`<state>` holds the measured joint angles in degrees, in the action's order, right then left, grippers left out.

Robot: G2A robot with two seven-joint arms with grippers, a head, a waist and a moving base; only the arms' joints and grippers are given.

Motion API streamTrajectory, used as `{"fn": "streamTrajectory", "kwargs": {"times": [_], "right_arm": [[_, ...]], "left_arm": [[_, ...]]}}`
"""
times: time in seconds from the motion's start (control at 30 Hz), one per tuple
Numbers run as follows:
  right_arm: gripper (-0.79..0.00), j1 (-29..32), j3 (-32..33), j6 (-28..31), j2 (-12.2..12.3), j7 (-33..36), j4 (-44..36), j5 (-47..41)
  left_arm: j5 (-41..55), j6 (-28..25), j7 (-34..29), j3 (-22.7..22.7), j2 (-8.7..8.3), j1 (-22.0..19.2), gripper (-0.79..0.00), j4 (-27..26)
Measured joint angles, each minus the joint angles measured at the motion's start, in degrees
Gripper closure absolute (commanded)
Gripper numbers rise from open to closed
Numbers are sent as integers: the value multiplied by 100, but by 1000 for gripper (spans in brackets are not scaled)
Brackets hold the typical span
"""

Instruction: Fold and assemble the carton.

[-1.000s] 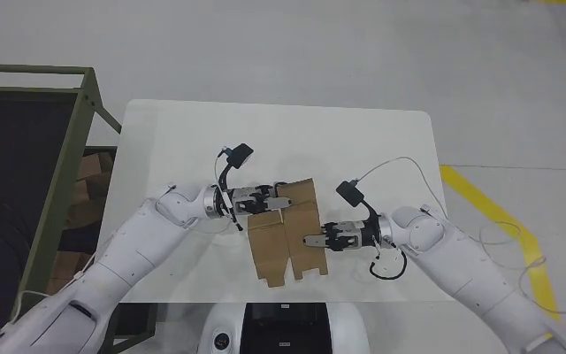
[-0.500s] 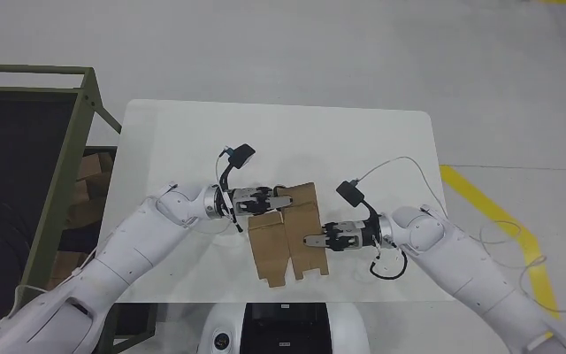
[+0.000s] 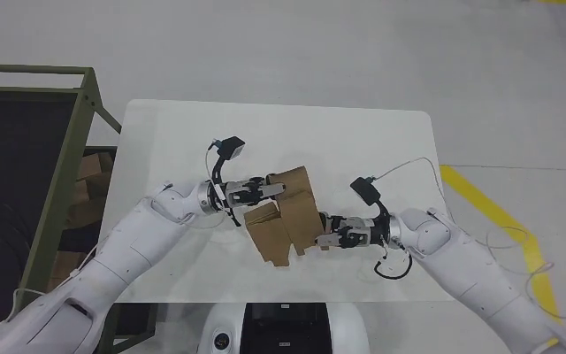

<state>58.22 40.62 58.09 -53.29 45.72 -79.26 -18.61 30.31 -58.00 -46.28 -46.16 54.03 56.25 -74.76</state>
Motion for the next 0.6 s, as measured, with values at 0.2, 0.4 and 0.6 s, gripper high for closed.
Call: {"fn": "streamTrajectory", "kwargs": {"times": [0.2, 0.4, 0.6], "right_arm": [[-785, 328, 413, -9, 78, -126, -87, 48], [-785, 319, 404, -9, 77, -122, -85, 47], [-785, 406, 483, -166, 78, -318, -150, 247]], "left_arm": [[176, 0, 0, -251, 42, 110, 0, 91], [165, 0, 0, -249, 41, 108, 0, 92], [55, 202, 243, -312, 60, 179, 0, -50]]}}
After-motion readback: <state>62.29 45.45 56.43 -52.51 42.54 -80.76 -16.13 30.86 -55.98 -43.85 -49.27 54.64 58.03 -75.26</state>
